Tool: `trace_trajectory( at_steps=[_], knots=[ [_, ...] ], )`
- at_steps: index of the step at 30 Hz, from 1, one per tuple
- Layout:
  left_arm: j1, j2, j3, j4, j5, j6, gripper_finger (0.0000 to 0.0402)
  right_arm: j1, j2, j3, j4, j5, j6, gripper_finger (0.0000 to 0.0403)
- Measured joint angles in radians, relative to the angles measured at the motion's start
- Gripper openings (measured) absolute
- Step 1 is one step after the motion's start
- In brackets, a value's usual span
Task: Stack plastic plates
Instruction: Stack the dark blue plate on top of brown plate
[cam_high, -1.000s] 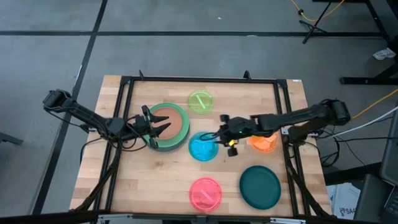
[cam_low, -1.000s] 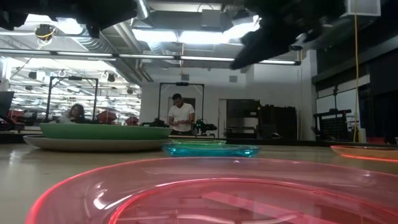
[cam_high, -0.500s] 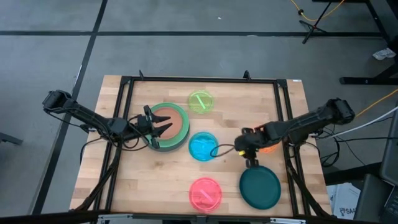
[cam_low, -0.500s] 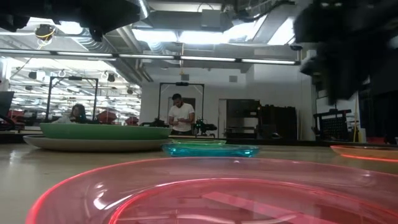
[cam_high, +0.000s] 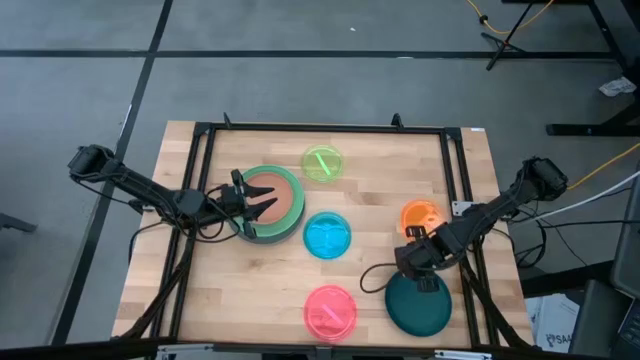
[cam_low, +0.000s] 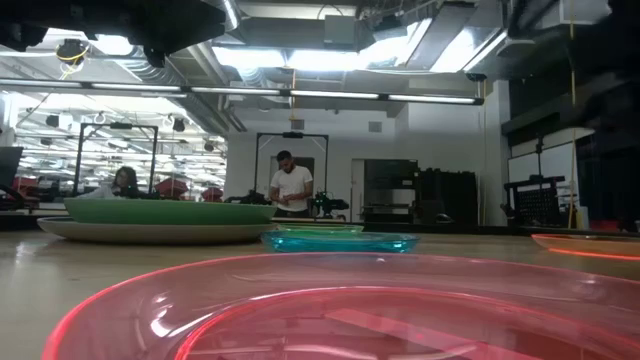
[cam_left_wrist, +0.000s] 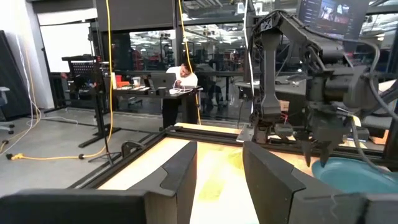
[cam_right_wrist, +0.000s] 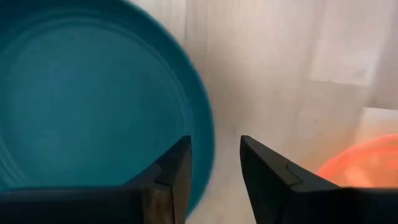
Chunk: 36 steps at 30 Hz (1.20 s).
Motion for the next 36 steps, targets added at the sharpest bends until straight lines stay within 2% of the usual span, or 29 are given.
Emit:
trace_trajectory(
  at_steps=[4, 6, 15, 18, 26, 31, 36],
  knots=[
    [0.0, 0.0, 0.0, -0.001, -0.003, 0.0, 0.0124, -0.002, 0.002, -0.103, 0.144, -0.054, 0.051, 0.0127],
    [0.0, 0.0, 0.0, -0.002, -0.011, 0.0, 0.0124, -0.002, 0.002, -0.133, 0.175, -0.045, 0.066, 0.0127],
    [0.0, 0.0, 0.0, -0.002, -0.015, 0.001, 0.0124, -0.003, 0.002, -0.179, 0.267, -0.062, 0.068, 0.0125],
    [0.0, 0.0, 0.0, -0.005, -0.015, 0.001, 0.0124, -0.003, 0.002, -0.179, 0.268, -0.062, 0.068, 0.0105],
    [0.0, 0.0, 0.0, -0.007, -0.015, 0.002, 0.0124, -0.021, 0.002, -0.179, 0.27, -0.087, 0.041, 0.0008],
    [0.0, 0.0, 0.0, -0.007, -0.015, 0.001, 0.0124, -0.089, 0.001, -0.179, 0.28, -0.148, 0.049, 0.0014],
    [0.0, 0.0, 0.0, -0.007, -0.015, 0.001, 0.0124, -0.158, -0.006, -0.149, 0.285, -0.178, 0.052, 0.0003]
  ],
)
